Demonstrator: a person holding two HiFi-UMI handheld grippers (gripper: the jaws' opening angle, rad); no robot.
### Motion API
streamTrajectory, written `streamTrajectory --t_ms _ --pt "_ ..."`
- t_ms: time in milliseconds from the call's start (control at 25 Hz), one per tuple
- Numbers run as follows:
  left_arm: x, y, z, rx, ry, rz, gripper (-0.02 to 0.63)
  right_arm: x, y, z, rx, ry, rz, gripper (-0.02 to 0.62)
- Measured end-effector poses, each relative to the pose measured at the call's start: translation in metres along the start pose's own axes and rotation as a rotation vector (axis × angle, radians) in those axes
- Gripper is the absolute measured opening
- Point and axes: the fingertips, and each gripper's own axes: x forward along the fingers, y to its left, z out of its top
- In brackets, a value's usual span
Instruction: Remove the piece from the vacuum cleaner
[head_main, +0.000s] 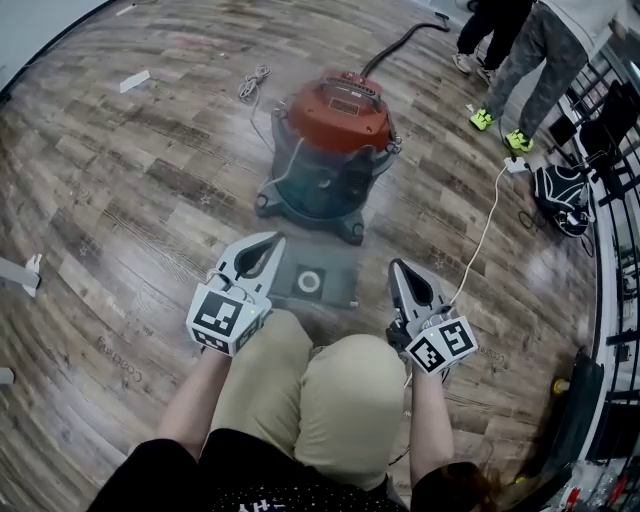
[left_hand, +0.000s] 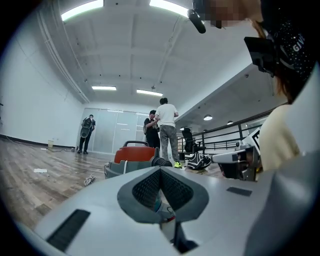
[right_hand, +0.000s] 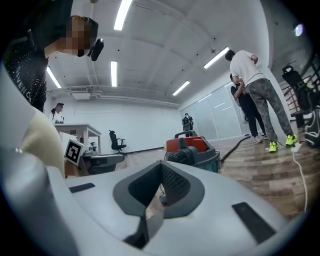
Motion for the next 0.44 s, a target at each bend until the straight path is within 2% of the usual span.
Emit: streamTrajectory --t_ms 440 --pt "-0.0059 0.0007 -0.0064 -0.009 0.023 0.0 0.006 -0.0003 0.0097 -0.0034 -0.01 0.007 0.028 0.011"
